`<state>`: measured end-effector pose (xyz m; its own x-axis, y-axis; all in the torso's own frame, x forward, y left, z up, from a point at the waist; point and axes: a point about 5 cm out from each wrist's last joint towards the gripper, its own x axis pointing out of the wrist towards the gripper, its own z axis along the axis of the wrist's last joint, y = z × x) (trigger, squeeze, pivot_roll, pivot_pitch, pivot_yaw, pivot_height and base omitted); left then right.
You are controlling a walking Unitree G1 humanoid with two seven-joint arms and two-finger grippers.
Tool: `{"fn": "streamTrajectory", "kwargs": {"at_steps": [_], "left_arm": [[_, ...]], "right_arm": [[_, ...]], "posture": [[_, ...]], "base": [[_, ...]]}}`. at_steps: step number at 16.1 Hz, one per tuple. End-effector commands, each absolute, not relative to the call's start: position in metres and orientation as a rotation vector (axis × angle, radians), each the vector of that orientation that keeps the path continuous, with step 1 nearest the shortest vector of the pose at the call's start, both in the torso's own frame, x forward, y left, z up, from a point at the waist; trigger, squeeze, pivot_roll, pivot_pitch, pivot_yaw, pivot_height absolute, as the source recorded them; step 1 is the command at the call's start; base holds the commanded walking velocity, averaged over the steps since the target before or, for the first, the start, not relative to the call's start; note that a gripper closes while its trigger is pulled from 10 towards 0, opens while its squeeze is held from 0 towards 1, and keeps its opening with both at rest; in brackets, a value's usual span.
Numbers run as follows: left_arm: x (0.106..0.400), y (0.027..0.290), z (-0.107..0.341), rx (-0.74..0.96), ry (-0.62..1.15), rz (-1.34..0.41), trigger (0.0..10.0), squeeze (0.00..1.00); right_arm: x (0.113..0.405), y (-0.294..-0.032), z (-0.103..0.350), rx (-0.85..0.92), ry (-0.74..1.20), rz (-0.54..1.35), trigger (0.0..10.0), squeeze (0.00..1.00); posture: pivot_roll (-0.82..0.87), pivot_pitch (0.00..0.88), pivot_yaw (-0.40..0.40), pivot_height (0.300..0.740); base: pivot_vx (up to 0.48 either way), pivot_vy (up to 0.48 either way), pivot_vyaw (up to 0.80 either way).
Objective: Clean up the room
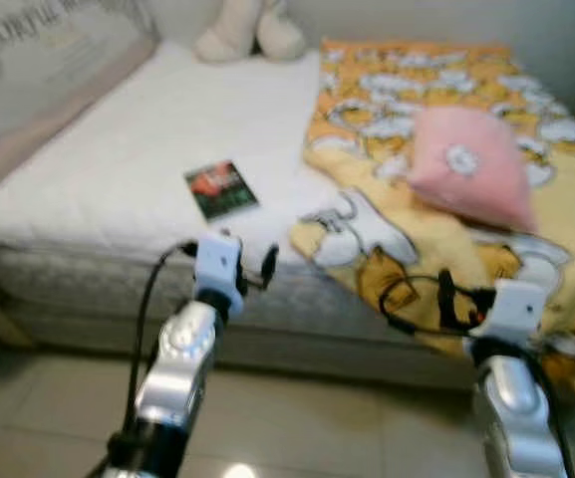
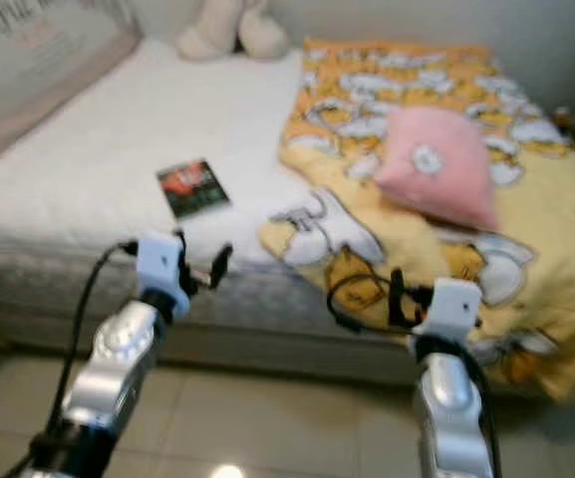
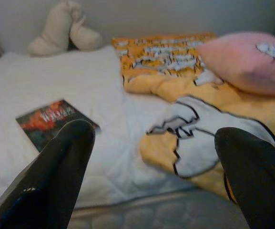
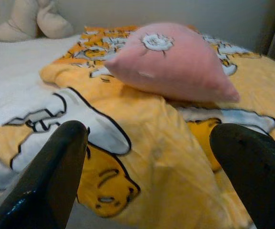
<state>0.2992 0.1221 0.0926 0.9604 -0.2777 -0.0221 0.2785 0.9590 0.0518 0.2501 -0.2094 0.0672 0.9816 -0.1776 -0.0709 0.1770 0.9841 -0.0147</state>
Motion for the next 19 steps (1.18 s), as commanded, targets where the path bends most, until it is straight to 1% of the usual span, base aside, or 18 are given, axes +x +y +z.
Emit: {"fn": "streamTrajectory", "kwargs": {"at_steps": [1,5,9,11,13,14,15,19], "left_arm": [[0.301,0.125,0.092,0.069,0.020,-0.283,10.0,0.00],[0.301,0.125,0.092,0.068,0.019,-0.282,10.0,0.00],[0.300,0.128,0.089,0.059,0.033,-0.262,10.0,0.00],[0.301,0.133,0.089,0.063,0.031,-0.225,10.0,0.00],[0.304,0.133,0.094,0.095,0.008,-0.236,10.0,0.00],[0.306,0.131,0.100,0.136,-0.024,-0.254,10.0,0.00],[0.308,0.130,0.102,0.141,-0.026,-0.262,10.0,0.00],[0.310,0.126,0.102,0.118,-0.021,-0.287,10.0,0.00]], "right_arm": [[0.254,-0.203,0.067,-0.007,0.066,-0.153,10.0,0.00],[0.255,-0.199,0.065,-0.014,0.071,-0.132,10.0,0.00],[0.255,-0.199,0.064,-0.027,0.069,-0.119,10.0,0.00],[0.255,-0.201,0.066,-0.055,0.050,-0.111,10.0,0.00],[0.256,-0.200,0.069,-0.093,0.032,-0.095,10.0,0.00],[0.257,-0.200,0.070,-0.113,0.027,-0.092,10.0,0.00],[0.258,-0.201,0.070,-0.116,0.026,-0.094,10.0,0.00],[0.261,-0.204,0.074,-0.121,0.006,-0.100,10.0,0.00]], "posture": [[-0.07,0.000,0.053,0.740],[-0.06,0.000,0.048,0.740],[-0.05,0.000,0.045,0.740],[-0.05,0.000,0.045,0.740],[-0.06,0.000,0.049,0.740],[-0.06,0.000,0.050,0.740],[-0.06,0.000,0.051,0.740],[-0.07,0.000,0.060,0.740]], "base": [[0.000,-0.416,0.00],[0.000,-0.416,0.00],[0.336,-0.326,0.00],[0.000,0.000,0.00],[0.000,0.000,0.00],[0.480,0.000,0.00],[0.480,0.000,0.00],[0.480,0.000,0.00]]}}
